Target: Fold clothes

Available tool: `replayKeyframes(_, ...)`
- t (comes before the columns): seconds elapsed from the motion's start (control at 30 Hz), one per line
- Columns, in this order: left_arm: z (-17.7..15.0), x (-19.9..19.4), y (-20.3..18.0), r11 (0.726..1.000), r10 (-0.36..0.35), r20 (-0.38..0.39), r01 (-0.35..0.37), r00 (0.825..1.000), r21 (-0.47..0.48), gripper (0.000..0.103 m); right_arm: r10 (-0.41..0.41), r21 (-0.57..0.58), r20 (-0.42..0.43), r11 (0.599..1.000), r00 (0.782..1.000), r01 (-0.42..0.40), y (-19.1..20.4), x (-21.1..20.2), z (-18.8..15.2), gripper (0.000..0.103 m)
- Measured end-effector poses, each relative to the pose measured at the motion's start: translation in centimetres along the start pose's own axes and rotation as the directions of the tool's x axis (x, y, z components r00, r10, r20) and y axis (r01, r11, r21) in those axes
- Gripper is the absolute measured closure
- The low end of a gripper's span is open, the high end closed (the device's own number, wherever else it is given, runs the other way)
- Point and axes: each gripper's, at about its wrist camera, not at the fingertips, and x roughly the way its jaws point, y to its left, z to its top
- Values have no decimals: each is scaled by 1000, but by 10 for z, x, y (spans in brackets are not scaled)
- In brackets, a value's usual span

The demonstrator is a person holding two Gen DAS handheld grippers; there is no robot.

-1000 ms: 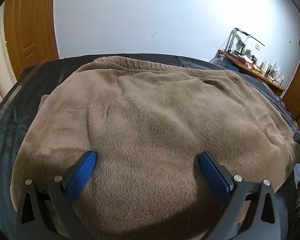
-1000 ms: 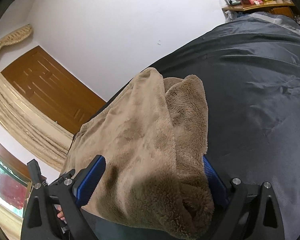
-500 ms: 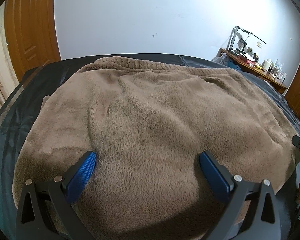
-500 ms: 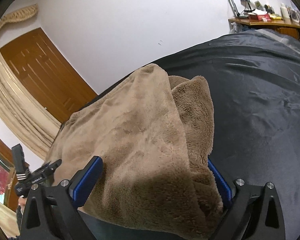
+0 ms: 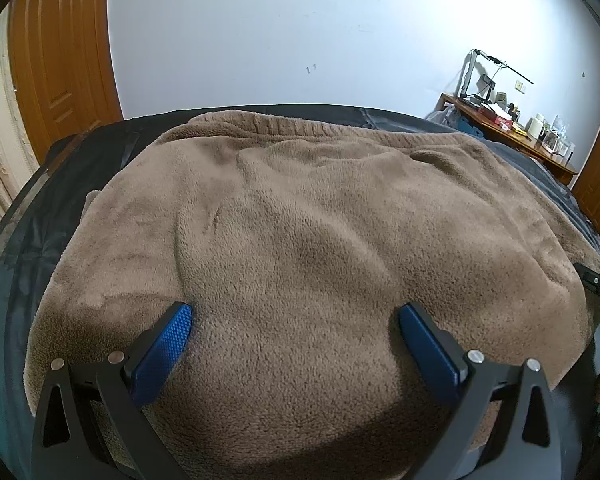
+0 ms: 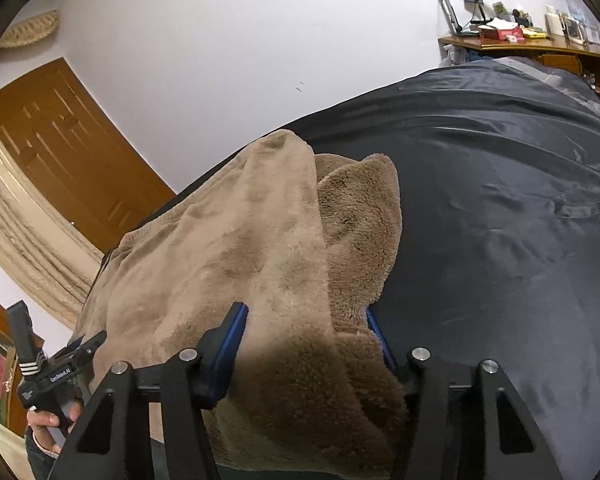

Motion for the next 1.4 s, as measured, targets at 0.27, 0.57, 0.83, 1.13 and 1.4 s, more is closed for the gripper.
replayKeyframes(0.27,0,0,0,1000,-1,0,1,1000,0,0,-10,-11,-4,1000,1000,10,2,1,1,44)
replayKeyframes(0.57,0,0,0,1000,-4,-2,4,1000,-1,0,-12,-8,-2,1000,1000,12,3,1,0,50)
replayKeyframes(0.83,0,1,0,1000,-8,-5,8,1000,-4,0,85,66,16,994,996,-86,-2,-4,2,56)
replayKeyframes(1.13,0,2,1,1000,-9,-7,9,1000,-6,0,116,146,11,983,993,-116,-14,9,4,52)
replayKeyframes(1.4,-1,1,0,1000,-11,-5,11,1000,-9,0,144,132,5,981,990,-144,-12,16,7,61)
